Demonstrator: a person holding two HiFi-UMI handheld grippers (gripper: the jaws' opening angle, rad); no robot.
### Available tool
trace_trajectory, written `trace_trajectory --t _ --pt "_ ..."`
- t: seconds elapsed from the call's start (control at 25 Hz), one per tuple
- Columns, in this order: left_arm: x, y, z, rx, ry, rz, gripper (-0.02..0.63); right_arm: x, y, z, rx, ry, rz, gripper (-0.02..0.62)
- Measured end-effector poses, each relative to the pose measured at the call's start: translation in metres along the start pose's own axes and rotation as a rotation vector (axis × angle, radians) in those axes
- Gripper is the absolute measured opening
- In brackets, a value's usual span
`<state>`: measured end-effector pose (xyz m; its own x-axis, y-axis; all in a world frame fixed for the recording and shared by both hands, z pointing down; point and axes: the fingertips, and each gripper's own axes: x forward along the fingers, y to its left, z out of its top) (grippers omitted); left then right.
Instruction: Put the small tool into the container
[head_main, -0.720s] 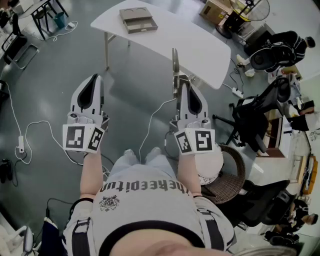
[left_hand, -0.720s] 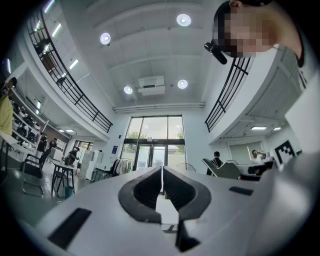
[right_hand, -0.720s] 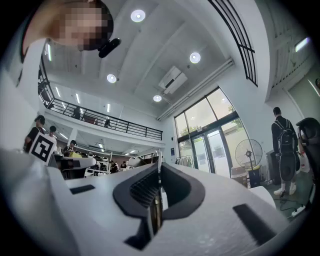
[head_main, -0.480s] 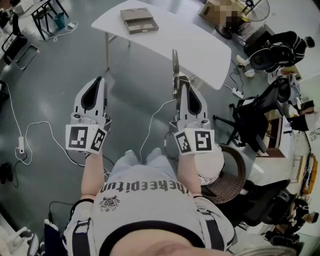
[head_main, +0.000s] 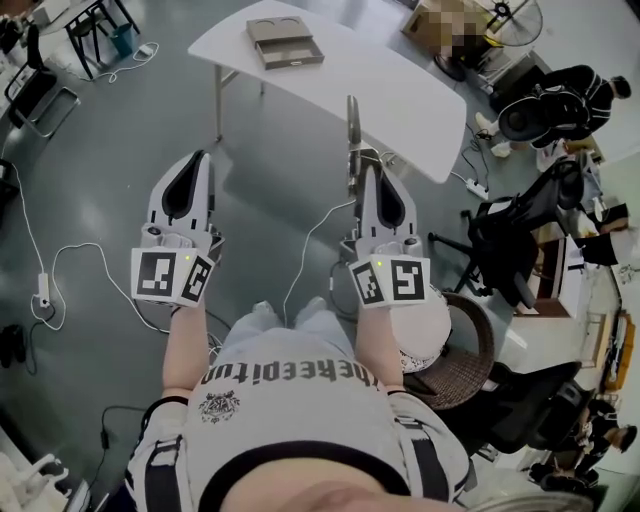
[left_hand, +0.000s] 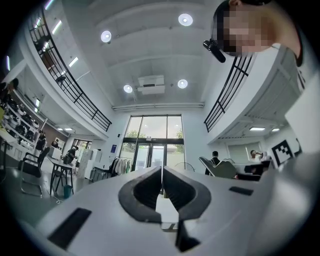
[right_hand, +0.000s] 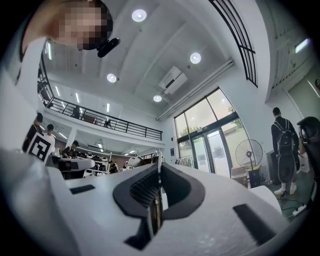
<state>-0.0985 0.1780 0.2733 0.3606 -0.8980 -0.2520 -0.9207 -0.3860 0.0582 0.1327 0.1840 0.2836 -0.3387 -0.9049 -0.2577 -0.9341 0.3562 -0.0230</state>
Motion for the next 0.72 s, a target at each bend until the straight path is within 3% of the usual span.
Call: trace_trajectory --t 0.48,0.72 --pt "0.005 0.018 -0.007 -0.014 -0.015 -0.035 0.009 0.01 0.008 -0.013 0.011 0.015 -0.029 0.003" --pt "0.023 0.042 -0.013 -0.01 -0.018 -0.005 0.009 0.042 0.006 -0.025 0.016 0.017 -0.01 0.005"
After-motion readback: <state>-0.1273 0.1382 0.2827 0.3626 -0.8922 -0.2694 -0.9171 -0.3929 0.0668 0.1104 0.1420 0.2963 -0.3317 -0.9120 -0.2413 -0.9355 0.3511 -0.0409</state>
